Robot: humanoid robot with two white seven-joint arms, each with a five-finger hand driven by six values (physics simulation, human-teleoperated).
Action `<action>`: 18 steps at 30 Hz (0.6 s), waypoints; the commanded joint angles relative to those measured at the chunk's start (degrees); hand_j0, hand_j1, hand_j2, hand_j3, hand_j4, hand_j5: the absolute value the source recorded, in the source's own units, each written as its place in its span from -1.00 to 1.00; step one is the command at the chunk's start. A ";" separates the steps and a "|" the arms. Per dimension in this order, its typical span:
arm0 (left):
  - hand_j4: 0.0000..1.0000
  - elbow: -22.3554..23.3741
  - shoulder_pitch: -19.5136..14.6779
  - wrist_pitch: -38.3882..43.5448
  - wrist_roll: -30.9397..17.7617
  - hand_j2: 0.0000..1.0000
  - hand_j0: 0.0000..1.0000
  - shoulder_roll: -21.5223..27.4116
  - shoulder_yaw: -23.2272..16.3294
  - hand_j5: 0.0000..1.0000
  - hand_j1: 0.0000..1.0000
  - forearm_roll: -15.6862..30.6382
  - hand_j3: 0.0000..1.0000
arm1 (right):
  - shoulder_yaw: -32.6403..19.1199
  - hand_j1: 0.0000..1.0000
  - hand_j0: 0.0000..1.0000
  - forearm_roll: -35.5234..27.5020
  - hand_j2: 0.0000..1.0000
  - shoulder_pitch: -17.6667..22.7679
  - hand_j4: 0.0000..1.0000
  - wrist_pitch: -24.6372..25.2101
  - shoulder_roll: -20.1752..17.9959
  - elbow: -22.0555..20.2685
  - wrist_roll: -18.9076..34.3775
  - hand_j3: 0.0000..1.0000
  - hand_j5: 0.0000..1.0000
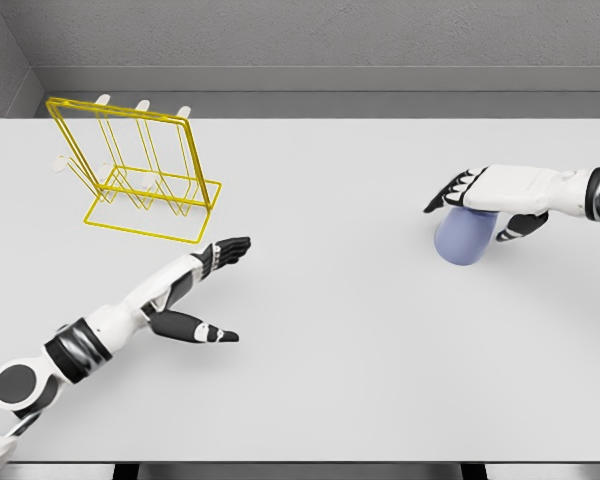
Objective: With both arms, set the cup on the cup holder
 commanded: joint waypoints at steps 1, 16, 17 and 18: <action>1.00 0.71 0.00 0.22 -0.02 1.00 1.00 -0.60 -0.24 1.00 1.00 1.92 1.00 | 0.00 0.51 0.51 0.12 0.51 0.00 0.51 0.15 -0.04 0.04 -0.02 0.51 0.51; 1.00 4.14 -1.85 4.08 0.68 1.00 1.00 -3.77 -0.33 1.00 1.00 5.17 1.00 | -0.70 0.11 0.11 -0.14 0.11 -0.61 0.11 0.15 -0.31 -0.84 -0.02 0.11 0.11; 1.00 4.31 -1.85 4.08 0.68 1.00 1.00 -3.77 -0.33 1.00 1.00 5.17 1.00 | -0.79 0.11 0.11 -0.23 0.11 -0.97 0.11 0.15 -0.57 -1.54 -0.02 0.11 0.11; 1.00 4.58 -1.85 4.08 0.68 1.00 1.00 -3.85 -0.24 1.00 1.00 5.17 1.00 | -2.01 0.11 0.11 -0.23 0.11 -0.88 0.11 0.15 -1.27 -3.64 -0.02 0.11 0.11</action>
